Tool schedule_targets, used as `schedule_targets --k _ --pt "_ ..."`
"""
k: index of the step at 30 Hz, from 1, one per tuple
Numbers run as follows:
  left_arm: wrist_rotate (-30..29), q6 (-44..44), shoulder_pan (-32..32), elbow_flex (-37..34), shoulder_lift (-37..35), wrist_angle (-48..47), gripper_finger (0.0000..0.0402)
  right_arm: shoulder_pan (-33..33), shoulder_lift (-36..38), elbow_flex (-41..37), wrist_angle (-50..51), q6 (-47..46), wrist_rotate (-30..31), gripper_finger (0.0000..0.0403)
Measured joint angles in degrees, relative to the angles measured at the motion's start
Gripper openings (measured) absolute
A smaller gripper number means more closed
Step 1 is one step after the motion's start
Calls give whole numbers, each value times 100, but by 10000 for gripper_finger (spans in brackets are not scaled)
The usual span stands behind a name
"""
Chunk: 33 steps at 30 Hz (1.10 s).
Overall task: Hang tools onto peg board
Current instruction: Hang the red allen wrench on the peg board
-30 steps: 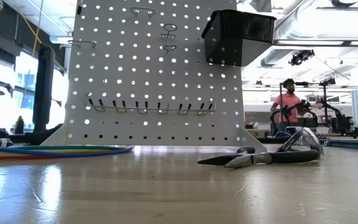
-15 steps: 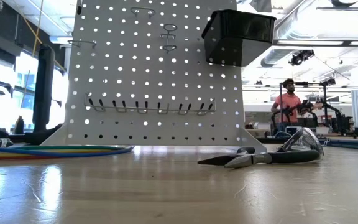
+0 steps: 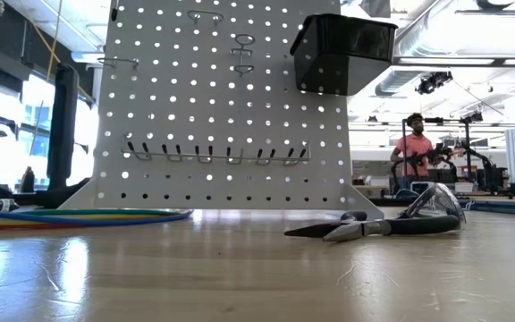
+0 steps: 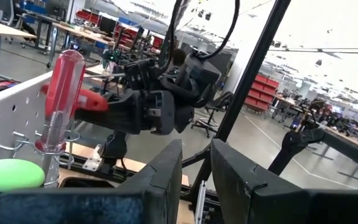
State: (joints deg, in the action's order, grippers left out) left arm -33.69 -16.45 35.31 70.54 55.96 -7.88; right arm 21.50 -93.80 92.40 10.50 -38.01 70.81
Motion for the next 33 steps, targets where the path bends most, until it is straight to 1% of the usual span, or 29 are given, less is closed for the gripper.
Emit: schedule_targets --k 2,6,9,15,19,28,33 --pt "2 -2 -1 0 0 -2 76 -14 0 0 4 -238 -69 165" --pt "5 -50 0 0 0 -5 76 -14 0 0 42 -193 -82 165" --pt "13 -129 -2 0 0 -16 76 15 0 0 167 -356 -86 165" --pt "13 -302 0 0 0 -131 76 64 0 2 586 -1761 -107 165" --pt "62 -315 -2 0 0 -137 76 67 2 9 778 -2253 -103 165" --pt "222 -435 -2 0 0 -140 76 226 2 9 769 -2495 -32 165" --pt "262 -442 -2 0 0 -148 76 347 30 7 890 -2336 79 165"
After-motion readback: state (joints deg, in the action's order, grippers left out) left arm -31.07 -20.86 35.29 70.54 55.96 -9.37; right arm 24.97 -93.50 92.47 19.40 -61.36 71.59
